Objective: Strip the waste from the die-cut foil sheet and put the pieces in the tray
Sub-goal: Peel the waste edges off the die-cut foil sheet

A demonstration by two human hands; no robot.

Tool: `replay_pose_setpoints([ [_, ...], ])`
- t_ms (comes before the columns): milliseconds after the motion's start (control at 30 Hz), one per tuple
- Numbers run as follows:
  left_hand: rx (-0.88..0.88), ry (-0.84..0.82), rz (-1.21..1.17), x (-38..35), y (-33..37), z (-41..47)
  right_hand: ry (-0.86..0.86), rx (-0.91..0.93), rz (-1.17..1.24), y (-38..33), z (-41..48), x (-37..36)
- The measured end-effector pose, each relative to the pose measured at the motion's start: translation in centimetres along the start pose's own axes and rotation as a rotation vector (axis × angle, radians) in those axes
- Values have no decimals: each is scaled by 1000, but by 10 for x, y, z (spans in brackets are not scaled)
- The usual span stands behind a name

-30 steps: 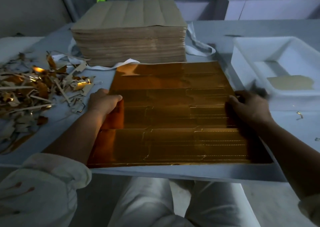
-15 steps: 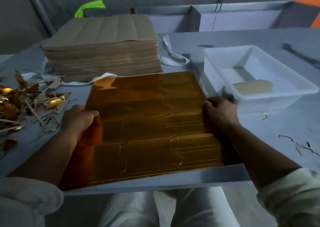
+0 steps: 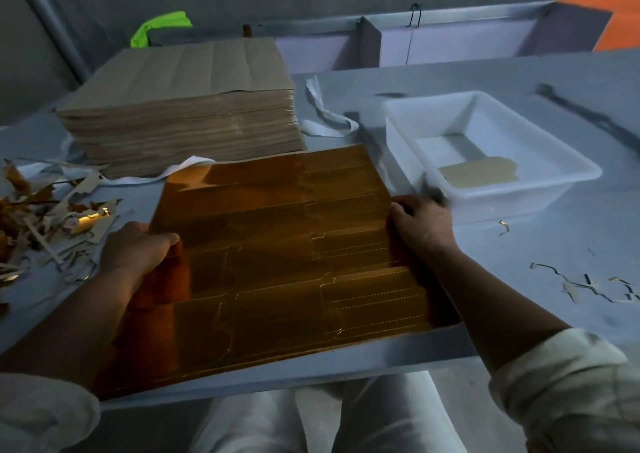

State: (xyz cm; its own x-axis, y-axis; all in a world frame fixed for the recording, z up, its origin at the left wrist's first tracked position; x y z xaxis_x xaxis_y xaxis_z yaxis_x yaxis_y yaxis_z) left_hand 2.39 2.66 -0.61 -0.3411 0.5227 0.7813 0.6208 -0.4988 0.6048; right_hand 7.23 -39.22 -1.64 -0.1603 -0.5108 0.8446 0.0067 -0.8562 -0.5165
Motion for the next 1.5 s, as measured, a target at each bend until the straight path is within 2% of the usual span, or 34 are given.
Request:
replay_pose_setpoints([
  [167,-18,84,270,0,16,-12,15,0,17,1,0,-1],
  [267,-273,122,289,-10,36,-42,11,2,-17,0,0,0],
  [400,-668,-104,231,-37,68,-89,11,-3,-15,-1,0,1],
  [500,-858,-244,208,-64,90,-118,11,-5,5,0,0,2],
  [567,-921,-287,212,-81,100,-129,18,-9,15,0,0,1],
  [667,-937,-311,273,-99,110,-132,36,-18,34,1,0,0],
  [833,-853,-349,360,-114,106,-124,59,-29,67,3,-1,0],
  [1067,-947,-312,378,-116,106,-126,54,-33,84,2,-1,4],
  [1500,-1058,-447,273,-152,164,-158,14,-158,344,6,-3,10],
])
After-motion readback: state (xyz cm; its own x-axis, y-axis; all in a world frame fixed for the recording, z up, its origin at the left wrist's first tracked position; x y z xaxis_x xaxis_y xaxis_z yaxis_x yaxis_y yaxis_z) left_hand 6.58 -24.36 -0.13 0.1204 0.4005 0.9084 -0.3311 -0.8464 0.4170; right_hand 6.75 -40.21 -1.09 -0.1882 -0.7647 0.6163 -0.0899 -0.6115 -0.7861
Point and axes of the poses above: each hand's wrist, its own z-axis towards the middle knuckle, its own x-axis out of the back of the hand, y = z × x, the point moved 1 cm from there along z, towards the middle knuckle, and after that the axes turned 5 degrees about -z, right-handed, at the moved point
